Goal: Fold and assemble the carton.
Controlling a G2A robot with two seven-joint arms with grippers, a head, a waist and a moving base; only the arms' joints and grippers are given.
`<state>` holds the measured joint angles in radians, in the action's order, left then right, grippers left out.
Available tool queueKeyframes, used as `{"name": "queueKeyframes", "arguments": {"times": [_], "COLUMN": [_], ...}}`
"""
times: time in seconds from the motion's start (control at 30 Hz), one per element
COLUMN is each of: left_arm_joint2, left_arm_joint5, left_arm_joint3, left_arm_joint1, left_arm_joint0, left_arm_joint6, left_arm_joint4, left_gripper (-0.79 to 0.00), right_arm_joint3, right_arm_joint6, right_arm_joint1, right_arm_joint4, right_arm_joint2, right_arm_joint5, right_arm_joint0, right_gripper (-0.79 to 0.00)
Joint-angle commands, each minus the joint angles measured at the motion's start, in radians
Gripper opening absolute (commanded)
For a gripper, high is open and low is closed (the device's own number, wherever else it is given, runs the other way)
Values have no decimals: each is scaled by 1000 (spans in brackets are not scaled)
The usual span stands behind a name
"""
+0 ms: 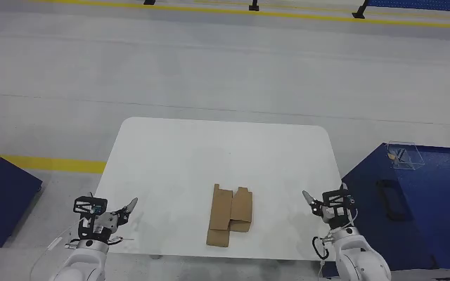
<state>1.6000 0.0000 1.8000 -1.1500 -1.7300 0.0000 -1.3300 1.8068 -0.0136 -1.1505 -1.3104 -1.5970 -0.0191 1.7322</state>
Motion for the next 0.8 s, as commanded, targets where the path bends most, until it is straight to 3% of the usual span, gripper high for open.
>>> {"name": "queueKeyframes", "arguments": {"times": [0.0,0.17,0.3,0.37,0.43,0.57,0.77], "left_arm_joint2": [0,0,0,0,0,0,0], "left_arm_joint5": [0,0,0,0,0,0,0], "left_arm_joint3": [0,0,0,0,0,0,0], "left_arm_joint1": [0,0,0,0,0,0,0], "left_arm_joint0": [0,0,0,0,0,0,0], "left_arm_joint6": [0,0,0,0,0,0,0], "left_arm_joint4": [0,0,0,0,0,0,0], "left_gripper": [0,0,0,0,0,0,0], "right_arm_joint3": [19,-16,-163,-282,-423,-695,-933], "right_arm_joint6": [-34,-365,-797,-1038,-1220,-1436,-1472], "right_arm_joint1": [-1,8,21,30,36,24,-18], "right_arm_joint4": [110,623,1158,1352,1453,1524,1578], "right_arm_joint2": [-10,-77,-107,-99,-65,82,265], "right_arm_joint5": [-77,-322,-306,-256,-211,-202,-315], "right_arm_joint0": [4,-51,-204,-305,-419,-608,-757], "right_gripper": [0,0,0,0,0,0,0]}}
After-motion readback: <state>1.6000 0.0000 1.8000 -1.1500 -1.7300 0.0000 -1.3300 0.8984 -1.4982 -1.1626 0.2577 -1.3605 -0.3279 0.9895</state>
